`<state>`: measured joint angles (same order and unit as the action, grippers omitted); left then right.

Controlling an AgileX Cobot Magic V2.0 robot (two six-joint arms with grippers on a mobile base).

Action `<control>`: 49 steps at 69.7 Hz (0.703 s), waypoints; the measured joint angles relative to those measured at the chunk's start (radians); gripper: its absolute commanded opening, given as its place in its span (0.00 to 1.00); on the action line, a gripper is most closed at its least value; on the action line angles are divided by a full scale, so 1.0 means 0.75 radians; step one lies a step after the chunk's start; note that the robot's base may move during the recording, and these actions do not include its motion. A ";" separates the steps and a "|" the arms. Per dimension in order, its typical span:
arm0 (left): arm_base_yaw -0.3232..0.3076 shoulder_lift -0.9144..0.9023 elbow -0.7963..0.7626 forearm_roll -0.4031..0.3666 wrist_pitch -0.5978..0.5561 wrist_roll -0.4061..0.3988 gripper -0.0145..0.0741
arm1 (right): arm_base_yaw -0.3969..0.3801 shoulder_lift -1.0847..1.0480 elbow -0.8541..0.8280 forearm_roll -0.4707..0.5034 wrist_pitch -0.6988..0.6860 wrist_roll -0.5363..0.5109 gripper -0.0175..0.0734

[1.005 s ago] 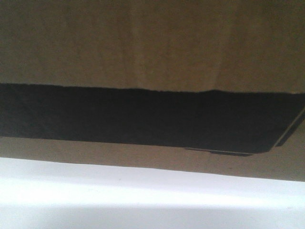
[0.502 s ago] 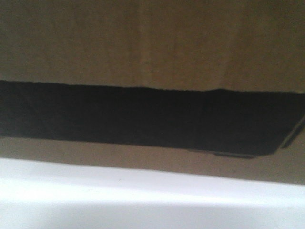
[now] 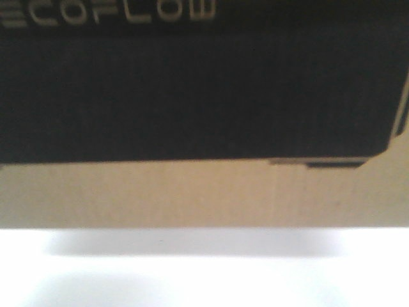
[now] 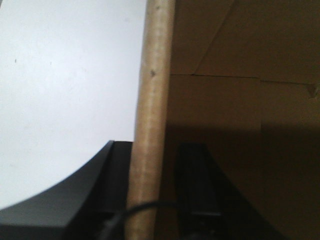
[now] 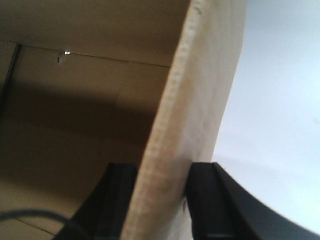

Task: Grab box from left shelf to table start
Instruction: 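Lower the box with both grippers onto the white table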

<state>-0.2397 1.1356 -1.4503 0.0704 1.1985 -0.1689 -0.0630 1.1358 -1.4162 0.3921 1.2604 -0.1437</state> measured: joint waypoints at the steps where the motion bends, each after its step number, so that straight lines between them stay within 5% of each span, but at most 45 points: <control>1: 0.000 0.015 0.000 0.000 0.002 0.000 0.06 | 0.000 0.018 -0.002 0.000 0.000 -0.004 0.26; 49: 0.042 0.559 -0.012 0.013 -0.250 0.020 0.06 | 0.117 0.564 -0.037 -0.098 -0.123 -0.104 0.26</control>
<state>-0.2083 1.5550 -1.4591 0.0802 1.0109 -0.1538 0.0246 1.5590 -1.4443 0.3188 1.1684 -0.2215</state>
